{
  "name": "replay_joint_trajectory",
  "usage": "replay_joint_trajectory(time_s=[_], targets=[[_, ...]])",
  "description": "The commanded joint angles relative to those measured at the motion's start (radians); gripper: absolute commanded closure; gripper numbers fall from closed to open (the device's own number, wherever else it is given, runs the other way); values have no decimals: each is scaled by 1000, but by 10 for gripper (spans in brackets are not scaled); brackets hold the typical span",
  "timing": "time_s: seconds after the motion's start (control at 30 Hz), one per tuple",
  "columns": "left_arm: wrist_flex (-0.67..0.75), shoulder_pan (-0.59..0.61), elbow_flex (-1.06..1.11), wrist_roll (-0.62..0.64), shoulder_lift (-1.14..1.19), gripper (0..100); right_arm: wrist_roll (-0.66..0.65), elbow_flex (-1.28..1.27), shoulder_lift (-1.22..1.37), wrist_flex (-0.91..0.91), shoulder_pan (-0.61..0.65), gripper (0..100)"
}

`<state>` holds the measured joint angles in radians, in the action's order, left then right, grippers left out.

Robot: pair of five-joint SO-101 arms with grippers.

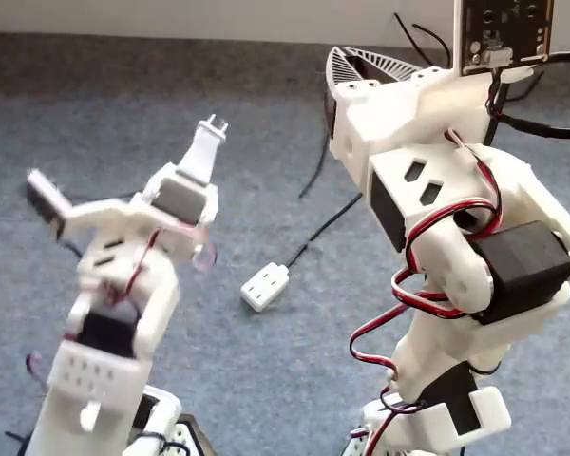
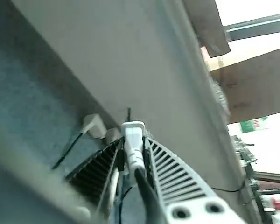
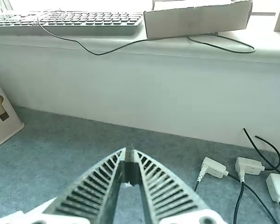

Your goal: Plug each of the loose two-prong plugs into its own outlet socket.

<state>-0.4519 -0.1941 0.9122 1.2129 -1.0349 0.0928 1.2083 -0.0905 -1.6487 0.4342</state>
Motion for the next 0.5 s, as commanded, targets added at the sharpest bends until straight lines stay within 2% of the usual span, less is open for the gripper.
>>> replay_joint_trajectory(time_s=[0.0, 0.07, 0.23, 0.47], targets=[[-161, -47, -200, -26, 283, 992, -3, 27, -13, 1, -10, 991], [-253, -81, -249, -26, 344, 992, -3, 27, -13, 1, -10, 991], [-462, -108, -269, -28, 326, 992, -3, 27, -13, 1, -12, 991], [-549, -107, -107, -28, 262, 992, -3, 27, -8, 1, -7, 991]])
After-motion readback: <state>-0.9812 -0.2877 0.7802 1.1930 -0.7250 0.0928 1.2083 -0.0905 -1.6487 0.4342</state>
